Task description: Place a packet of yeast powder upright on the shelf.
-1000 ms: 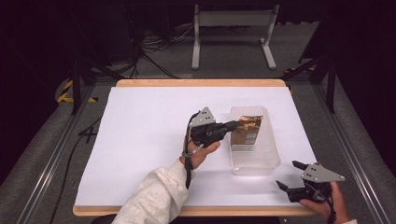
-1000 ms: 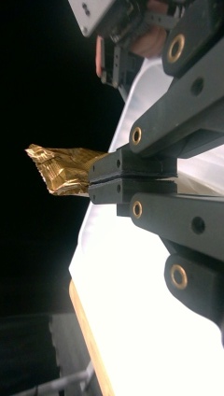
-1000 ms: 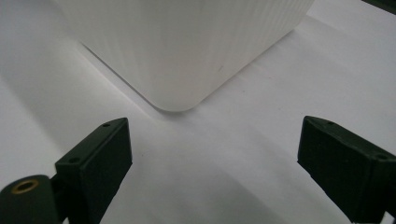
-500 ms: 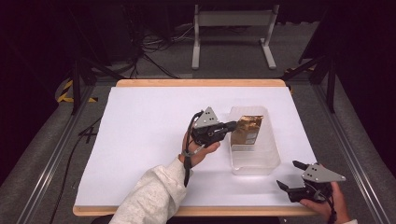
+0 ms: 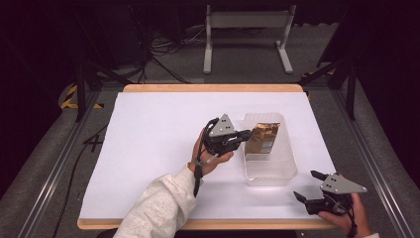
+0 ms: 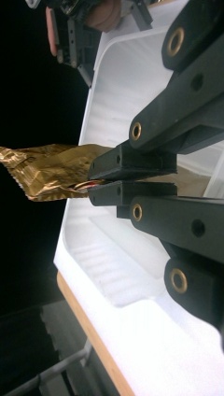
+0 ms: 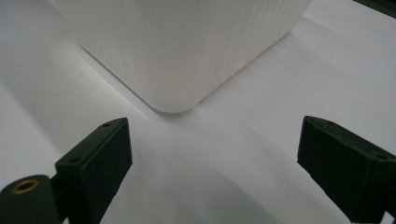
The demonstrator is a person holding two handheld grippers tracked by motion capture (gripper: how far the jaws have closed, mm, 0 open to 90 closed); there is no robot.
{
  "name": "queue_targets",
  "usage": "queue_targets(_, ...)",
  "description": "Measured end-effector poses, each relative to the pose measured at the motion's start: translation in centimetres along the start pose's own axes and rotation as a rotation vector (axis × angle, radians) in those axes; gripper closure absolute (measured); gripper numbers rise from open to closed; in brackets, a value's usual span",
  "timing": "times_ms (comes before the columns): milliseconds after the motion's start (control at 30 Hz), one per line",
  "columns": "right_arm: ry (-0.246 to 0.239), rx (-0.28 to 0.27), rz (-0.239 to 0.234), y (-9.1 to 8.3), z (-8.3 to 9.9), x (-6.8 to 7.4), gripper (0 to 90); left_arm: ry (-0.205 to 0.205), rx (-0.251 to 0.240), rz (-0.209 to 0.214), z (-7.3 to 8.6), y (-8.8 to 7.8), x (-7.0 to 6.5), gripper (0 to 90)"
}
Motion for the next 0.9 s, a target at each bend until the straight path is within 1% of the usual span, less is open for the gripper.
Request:
queue_targets(67,0.000,0.000,0.000,0.0,0.0,0.0,10.6,0.004,0.008,-0.005,0.1,0.0,0.0,85.5)
queue_targets(100,0.001,-0.001,0.001,0.0,0.0,0.0,10.6,0.018,0.024,-0.011,0.2,0.1,-0.1,85.1)
queue_targets(133,0.001,-0.001,0.001,0.0,0.0,0.0,10.6,0.018,0.024,-0.011,0.2,0.1,-0.1,84.7)
queue_targets(167,0.001,-0.001,0.001,0.0,0.0,0.0,10.6,0.024,0.032,-0.020,0.2,0.1,0.0,84.7)
queue_targets(300,0.000,0.000,0.000,0.0,0.0,0.0,10.6,0.041,0.037,-0.026,0.3,-0.1,0.0,82.2)
queue_targets(367,-0.001,0.000,0.003,0.0,0.0,0.0,10.6,0.053,0.043,-0.037,0.3,-0.3,0.0,79.5)
queue_targets(467,0.000,0.000,0.003,0.0,0.0,0.0,10.6,0.073,0.046,-0.036,0.4,-0.8,-0.1,76.5)
queue_targets(500,-0.001,0.000,0.002,0.0,0.0,0.0,10.6,0.083,0.054,-0.047,0.5,-0.9,0.0,74.9)
queue_targets(533,-0.001,0.000,0.002,0.0,0.0,0.0,10.6,0.083,0.054,-0.047,0.5,-0.9,0.0,73.2)
queue_targets(567,-0.001,0.000,0.002,0.0,-0.1,0.0,10.6,0.091,0.061,-0.054,0.6,-1.1,0.0,73.2)
queue_targets(600,-0.001,0.000,0.002,0.0,-0.1,0.0,10.6,0.101,0.070,-0.060,0.7,-1.3,0.1,71.2)
queue_targets(700,-0.002,-0.001,0.002,0.0,-0.1,0.0,10.6,0.105,0.070,-0.065,0.9,-1.8,0.3,69.2)
queue_targets(767,-0.003,0.001,0.001,0.0,-0.1,0.0,10.6,0.106,0.076,-0.069,1.2,-2.2,0.5,65.7)
queue_targets(833,-0.005,0.001,0.001,0.0,-0.1,0.1,10.6,0.121,0.083,-0.084,1.5,-2.7,0.7,62.5)
queue_targets(867,-0.005,0.001,0.001,0.0,-0.1,0.1,10.6,0.121,0.083,-0.084,1.5,-2.7,0.7,61.9)
queue_targets(900,-0.004,0.001,0.000,0.1,-0.1,0.1,10.6,0.130,0.090,-0.088,1.8,-2.9,0.8,61.9)
Point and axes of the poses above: each handheld gripper's, and its own axes: y roughly forward along the jaws, z roughly out of its underside, x roughly to its left, the point moved 9 cm from there along y, roughly forward along the jaws, and after that the axes turned 5 degrees about -y, right-handed, at the moved point
